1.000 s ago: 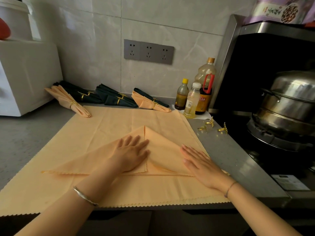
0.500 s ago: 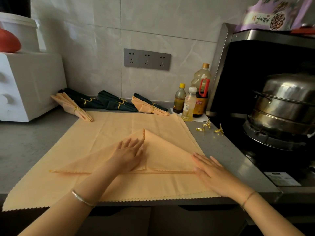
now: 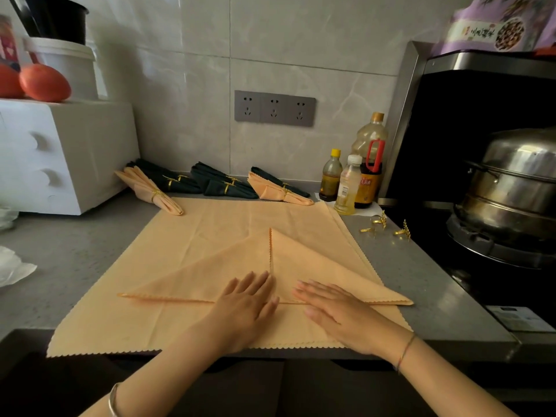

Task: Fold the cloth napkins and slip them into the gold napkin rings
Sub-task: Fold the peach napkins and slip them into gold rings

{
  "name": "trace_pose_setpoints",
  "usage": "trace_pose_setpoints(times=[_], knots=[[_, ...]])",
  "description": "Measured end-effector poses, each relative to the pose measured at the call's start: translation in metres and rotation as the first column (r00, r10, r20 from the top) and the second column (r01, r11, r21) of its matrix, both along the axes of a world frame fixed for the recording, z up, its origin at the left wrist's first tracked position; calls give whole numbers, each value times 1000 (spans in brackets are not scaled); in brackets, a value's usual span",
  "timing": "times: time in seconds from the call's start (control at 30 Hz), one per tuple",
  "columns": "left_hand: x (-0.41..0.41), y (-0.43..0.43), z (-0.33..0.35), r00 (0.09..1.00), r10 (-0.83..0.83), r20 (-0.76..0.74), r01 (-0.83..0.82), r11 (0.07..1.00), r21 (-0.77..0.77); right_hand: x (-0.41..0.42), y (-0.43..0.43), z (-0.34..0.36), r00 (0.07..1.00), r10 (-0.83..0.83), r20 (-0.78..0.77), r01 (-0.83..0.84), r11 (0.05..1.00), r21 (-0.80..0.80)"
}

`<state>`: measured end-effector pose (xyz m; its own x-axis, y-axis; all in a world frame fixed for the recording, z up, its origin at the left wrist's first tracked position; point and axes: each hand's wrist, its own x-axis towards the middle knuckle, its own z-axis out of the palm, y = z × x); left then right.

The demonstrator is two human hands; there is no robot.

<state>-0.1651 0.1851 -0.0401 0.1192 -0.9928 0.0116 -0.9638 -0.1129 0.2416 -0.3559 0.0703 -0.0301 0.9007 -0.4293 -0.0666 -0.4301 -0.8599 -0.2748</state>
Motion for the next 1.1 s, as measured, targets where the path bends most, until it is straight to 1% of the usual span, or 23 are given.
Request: trace_pose_setpoints(times=[0.27, 0.43, 0.63, 0.73, 0.87, 1.0, 1.03, 1.07, 1.1], knots=[[0, 4, -2, 998, -49, -36, 48, 999, -21, 4, 1, 0, 1000, 8, -17, -9, 999, -42], [3, 11, 2, 989, -125, -76, 121, 992, -46, 4, 0, -1, 1000, 17, -15, -18, 997, -73], [10, 19, 3, 964, -264, -25, 259, 956, -136, 0, -5, 0, 999, 30, -18, -32, 989, -141], [13, 22, 4, 956, -294, 15, 293, 949, -116, -9, -11, 8, 998, 27, -60, -38, 978, -203], [16, 24, 6, 951, -310, 23, 311, 947, -80, -32, -26, 24, 993, -78, -86, 54, 964, -259], [17, 24, 3, 952, -305, 9, 305, 948, -92, -63, -50, 34, 977, -183, -111, 138, 937, -321], [17, 24, 3, 951, -310, 9, 309, 946, -99, -68, -57, 39, 973, -208, -105, 169, 940, -298], [17, 24, 2, 949, -314, 7, 313, 944, -106, -72, -65, 45, 972, -224, -70, 201, 950, -240], [17, 24, 1, 948, -319, 9, 318, 941, -115, -76, -71, 52, 970, -244, 0, 242, 958, -152]])
